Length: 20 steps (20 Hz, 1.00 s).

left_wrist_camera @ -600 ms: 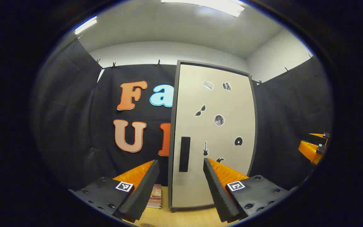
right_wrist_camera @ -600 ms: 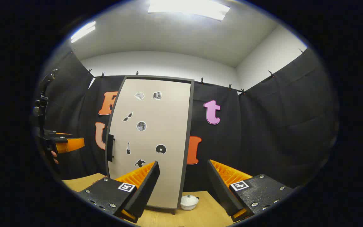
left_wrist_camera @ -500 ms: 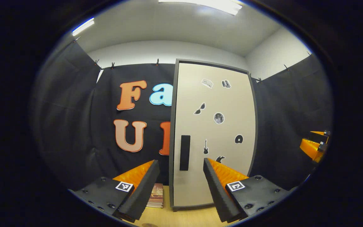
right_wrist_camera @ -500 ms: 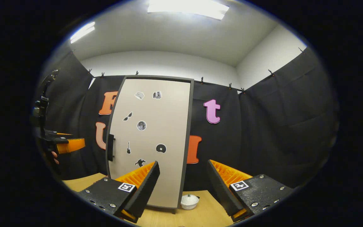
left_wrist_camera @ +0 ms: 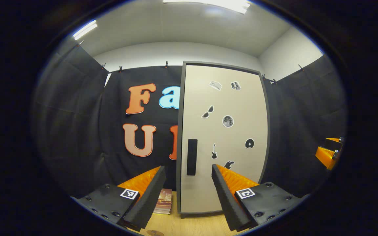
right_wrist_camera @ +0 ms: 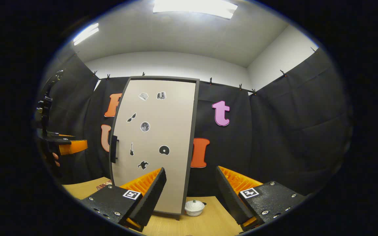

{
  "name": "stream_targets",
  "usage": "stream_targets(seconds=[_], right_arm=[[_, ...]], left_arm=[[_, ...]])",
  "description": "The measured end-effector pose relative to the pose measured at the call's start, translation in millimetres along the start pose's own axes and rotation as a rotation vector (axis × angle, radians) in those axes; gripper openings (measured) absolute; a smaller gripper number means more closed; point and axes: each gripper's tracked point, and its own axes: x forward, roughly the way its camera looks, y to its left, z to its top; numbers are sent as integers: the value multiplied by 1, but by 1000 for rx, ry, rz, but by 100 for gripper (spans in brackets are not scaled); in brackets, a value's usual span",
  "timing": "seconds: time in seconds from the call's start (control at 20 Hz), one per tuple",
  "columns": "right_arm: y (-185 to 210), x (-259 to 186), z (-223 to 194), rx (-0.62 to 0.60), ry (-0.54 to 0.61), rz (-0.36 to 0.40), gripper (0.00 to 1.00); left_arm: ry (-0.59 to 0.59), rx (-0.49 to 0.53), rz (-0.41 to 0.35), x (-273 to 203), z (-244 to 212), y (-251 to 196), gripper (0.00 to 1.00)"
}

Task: Open the cabinet door with the right hand, grasp the bottle in the cabinet with the left hand and place it on the coaster, then close the cabinet door with the right hand.

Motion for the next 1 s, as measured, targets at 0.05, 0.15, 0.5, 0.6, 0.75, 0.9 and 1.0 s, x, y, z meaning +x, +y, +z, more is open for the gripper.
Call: stream_targets(seconds=[0.05,0.15,0.5,0.6,0.75,0.9,1.0], right_arm=[[-7,1,-3,6,9,-1,94],[-14,0,-7,31,21,6,94],[-25,6,-22,51,32,33,94],[-20,12,-26,55,44,22,94],[-6,23,-23,46,37,-2,94],[22,34,-21,58,41,-12,94],[46,45,-25,57,59,-5,94]], left_arm=[[0,1,10,-1,-1,-2,96],[2,5,32,-4,-2,-5,92],[9,27,68,-21,-9,-19,92],[-1,53,55,-21,-8,-18,92],[-1,81,23,-9,-13,-11,92],[6,51,-9,3,-19,6,92],[13,17,-9,11,-25,23,89]])
